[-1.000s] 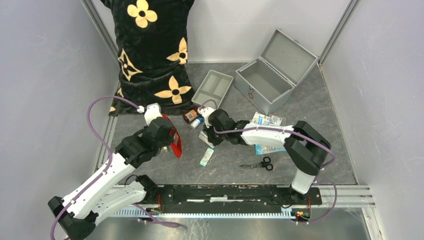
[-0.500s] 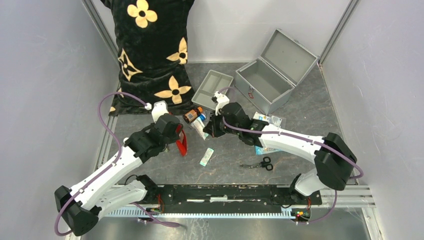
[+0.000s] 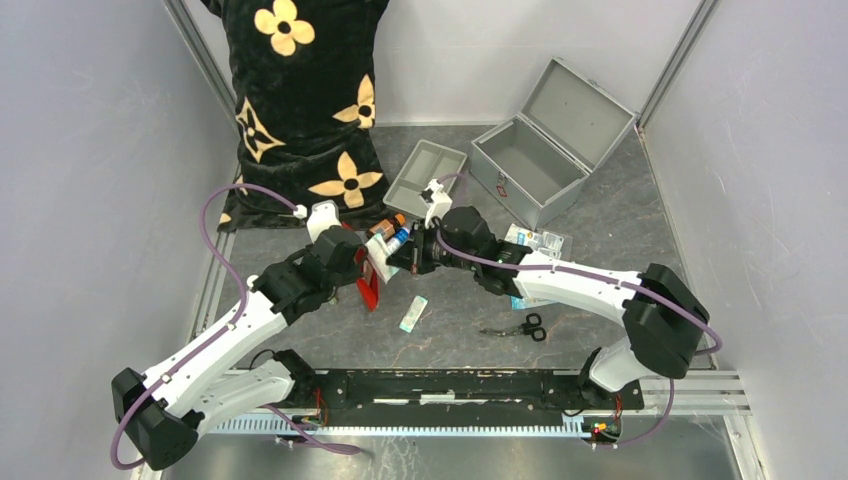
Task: Organize the medicine kit
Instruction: Place the medical item at the medicine pouch.
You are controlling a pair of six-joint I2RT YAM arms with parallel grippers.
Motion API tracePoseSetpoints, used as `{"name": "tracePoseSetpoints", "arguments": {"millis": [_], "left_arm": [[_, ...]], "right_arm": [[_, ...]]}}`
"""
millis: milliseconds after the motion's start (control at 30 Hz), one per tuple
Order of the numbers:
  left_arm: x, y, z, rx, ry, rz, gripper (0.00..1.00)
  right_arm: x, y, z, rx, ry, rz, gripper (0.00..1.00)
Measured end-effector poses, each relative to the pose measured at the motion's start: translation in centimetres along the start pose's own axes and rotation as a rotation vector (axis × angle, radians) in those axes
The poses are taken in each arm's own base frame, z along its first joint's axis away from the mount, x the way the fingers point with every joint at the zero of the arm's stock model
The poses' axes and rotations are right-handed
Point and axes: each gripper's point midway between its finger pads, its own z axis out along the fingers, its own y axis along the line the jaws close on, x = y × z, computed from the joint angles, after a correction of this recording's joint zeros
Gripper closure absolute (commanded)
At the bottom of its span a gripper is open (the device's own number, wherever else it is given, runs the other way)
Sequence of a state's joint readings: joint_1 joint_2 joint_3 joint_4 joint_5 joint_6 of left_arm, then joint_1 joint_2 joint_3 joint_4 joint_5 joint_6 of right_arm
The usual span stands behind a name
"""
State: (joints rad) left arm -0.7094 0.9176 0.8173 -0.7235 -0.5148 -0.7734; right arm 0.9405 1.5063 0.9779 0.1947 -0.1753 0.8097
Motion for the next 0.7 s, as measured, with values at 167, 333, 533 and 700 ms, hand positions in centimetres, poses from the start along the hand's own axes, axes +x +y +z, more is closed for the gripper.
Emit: {"name": "tracePoseSetpoints", "arguments": {"millis": [167, 333, 533, 700], "left_arm": [[0.0, 0.0, 0.0, 0.002, 0.001, 0.0, 0.98], [0.1, -0.1, 0.1, 0.003, 0.002, 0.0, 0.98], [0.2, -0.5, 0.2, 0.023, 0.007, -0.006, 0.98], [0.5, -0.4, 0.2, 0.022, 0.013, -0.003, 0.98]], "right_arm": [[2.2, -0.3, 1.3, 0.005, 0.057, 0.011, 1.0], [3.2, -0.4, 2.0, 0.01, 0.078, 0.021, 1.0], [2.9, -0.3, 2.5, 0.01, 0.072, 0.023, 1.0], [2.0, 0.2, 3.4, 0.005, 0.061, 0.018, 1.0]]}}
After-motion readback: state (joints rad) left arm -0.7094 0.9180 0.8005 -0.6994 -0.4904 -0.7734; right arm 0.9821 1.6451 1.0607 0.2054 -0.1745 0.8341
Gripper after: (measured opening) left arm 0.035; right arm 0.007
